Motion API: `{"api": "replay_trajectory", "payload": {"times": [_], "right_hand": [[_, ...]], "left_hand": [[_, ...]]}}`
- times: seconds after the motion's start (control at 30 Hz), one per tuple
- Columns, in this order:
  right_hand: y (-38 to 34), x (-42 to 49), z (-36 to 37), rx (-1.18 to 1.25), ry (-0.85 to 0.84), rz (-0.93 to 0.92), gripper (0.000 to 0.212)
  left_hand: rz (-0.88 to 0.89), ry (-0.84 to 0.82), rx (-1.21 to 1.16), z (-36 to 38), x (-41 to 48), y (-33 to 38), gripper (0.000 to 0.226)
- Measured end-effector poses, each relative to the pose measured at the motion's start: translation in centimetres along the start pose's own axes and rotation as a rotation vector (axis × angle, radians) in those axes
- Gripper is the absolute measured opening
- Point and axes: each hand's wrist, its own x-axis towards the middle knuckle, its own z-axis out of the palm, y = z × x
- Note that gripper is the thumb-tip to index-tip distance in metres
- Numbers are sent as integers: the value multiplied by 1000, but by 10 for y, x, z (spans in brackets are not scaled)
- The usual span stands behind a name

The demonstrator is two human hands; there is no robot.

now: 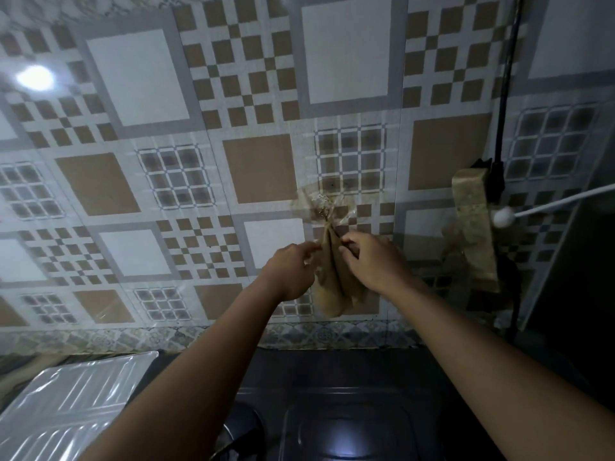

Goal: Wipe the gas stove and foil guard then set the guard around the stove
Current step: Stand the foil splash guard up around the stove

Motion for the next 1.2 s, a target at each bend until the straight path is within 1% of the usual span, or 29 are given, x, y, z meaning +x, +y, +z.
{"api": "replay_trajectory", "payload": {"times": [0.07,0.13,0.2,0.23,0.27,0.33,0.4,0.47,0.57,0.7,0.8,0.93,1.0,1.13,1.2], "right_hand": [[-5,-6,-14,-151,-100,65,9],[-18,-15,-31,-271,-83,83,11],[-40,-29,-45,-306,-37,20,16],[-58,-38,-49,-268,-62,-37,17],[-76,-46,-52,-209,-114,-97,18],[-121,-63,-47,-76,-282,-238,17],[-166,-80,-31,-21,-469,-342,15],[-211,-93,-2,-22,-603,-409,18],[-277,-113,49,-50,-714,-491,37],[-365,-148,127,-85,-850,-682,35],[-419,-176,189,-203,-882,-829,41],[-479,-214,282,-348,-966,-938,52],[-494,-228,315,-431,-973,-1009,56],[-522,-251,375,-530,-988,-1107,71],[-535,-260,406,-563,-989,-1145,74]], "left_hand": [[-35,-34,74,-9,-14,-5,49],[-65,-43,98,-25,-40,-12,44],[-83,-59,99,-43,-71,-17,39],[-105,-65,102,-55,-91,-24,37],[-125,-73,104,-67,-110,-30,36],[-206,-89,121,-92,-157,-54,34],[-304,-101,148,-112,-202,-84,33],[-415,-110,145,-132,-250,-120,32],[-577,-104,157,-159,-323,-173,29],[-782,-114,181,-178,-424,-241,31],[-896,-131,143,-179,-485,-290,34],[-1058,-146,73,-168,-558,-357,38],[-1119,-124,61,-159,-581,-382,48],[-1205,-194,25,-140,-617,-423,54],[-1248,-206,11,-130,-630,-445,61]]}}
